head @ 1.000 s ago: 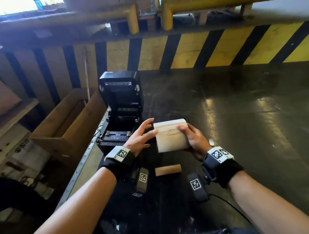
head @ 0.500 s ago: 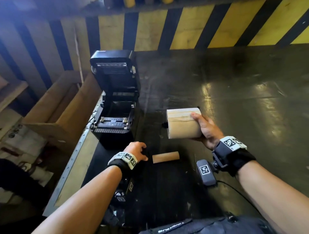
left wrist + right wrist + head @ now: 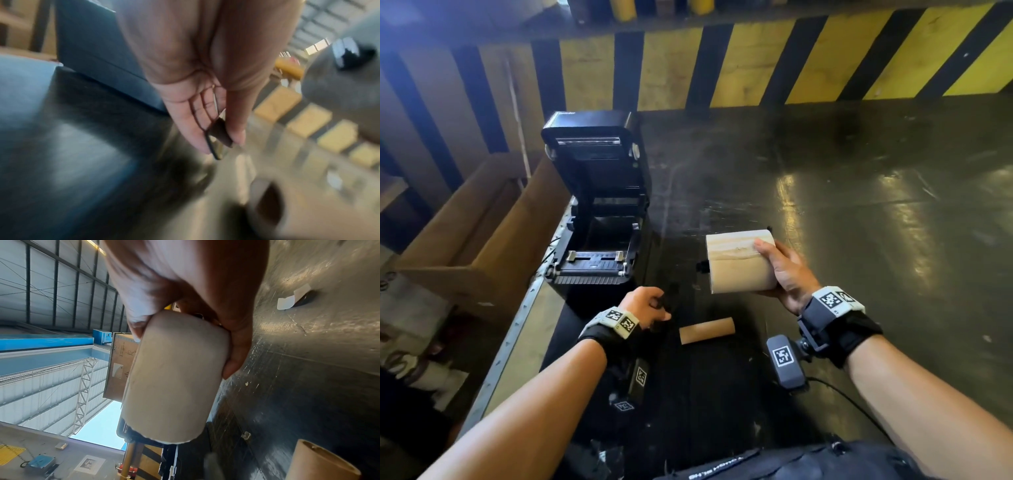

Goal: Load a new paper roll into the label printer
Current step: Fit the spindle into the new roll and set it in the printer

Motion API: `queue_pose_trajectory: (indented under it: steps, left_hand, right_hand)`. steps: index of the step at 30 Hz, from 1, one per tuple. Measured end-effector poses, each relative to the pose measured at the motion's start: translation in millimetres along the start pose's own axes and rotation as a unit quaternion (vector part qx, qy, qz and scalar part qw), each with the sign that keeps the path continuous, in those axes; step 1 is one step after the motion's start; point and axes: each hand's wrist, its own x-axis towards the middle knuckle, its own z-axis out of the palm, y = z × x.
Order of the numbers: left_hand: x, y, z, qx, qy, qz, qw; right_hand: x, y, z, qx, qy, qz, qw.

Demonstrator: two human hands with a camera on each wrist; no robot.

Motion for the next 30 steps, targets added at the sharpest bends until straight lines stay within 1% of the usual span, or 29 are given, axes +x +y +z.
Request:
queue_pose_trajectory:
  steps: [1,2,4,5,7,8,10,14,20,21,23,24,26,28,30]
  left_hand:
    - [-1,5,-6,-0.078,0.006,0.012,0.997]
    - [-2,11,-12,-0.170,0.010,0.018,0.985]
    - [-7,26,-26,-0.334,0.011,0.036,0.942]
    - [-11,35,-31,-0.387,0.006,0.050,0.921]
    - [-17,50,-42,-0.450,-0.010,0.089,0.888]
    - [-19,55,-46,-0.469,-0.020,0.106,0.877]
    - [-23,63,-51,-0.484,-0.035,0.126,0.865]
    - [-29,67,-60,-0.483,-0.061,0.150,0.860]
    - [-35,57,-86,-0.457,-0.077,0.179,0.868]
    - [-36,55,-91,-0.445,-0.082,0.185,0.872]
    - [-40,53,-101,-0.396,-0.081,0.199,0.893]
    - [-40,51,-107,-0.363,-0.067,0.206,0.906]
    - [-39,47,-119,-0.294,-0.012,0.228,0.928]
    - [-33,42,-130,-0.253,0.045,0.255,0.932]
    - [-30,38,-140,-0.248,0.066,0.269,0.928]
  right_hand:
    - [-2,-2,1,0.003,0.003,-0.005,1.000]
    - [-3,-3,3,0.007,0.004,-0.009,1.000]
    - [-6,-6,8,0.013,0.008,-0.025,1.000]
    - [-7,-7,11,0.016,0.008,-0.032,0.999]
    - [-9,-12,18,0.020,0.007,-0.046,0.999]
    - [-11,-14,21,0.022,0.008,-0.050,0.998]
    - [-13,-19,29,0.027,0.007,-0.055,0.998]
    - [-18,-27,45,0.049,0.001,-0.059,0.997]
    - [-21,-31,74,0.085,-0.014,-0.068,0.994]
    - [-22,-30,79,0.088,-0.014,-0.069,0.994]
    - [-22,-29,89,0.089,-0.010,-0.070,0.993]
    - [-22,-29,94,0.090,-0.005,-0.070,0.993]
    - [-23,-29,105,0.094,0.005,-0.070,0.993]
    - [-24,-29,115,0.094,0.017,-0.073,0.993]
    - [-25,-29,126,0.099,0.027,-0.080,0.991]
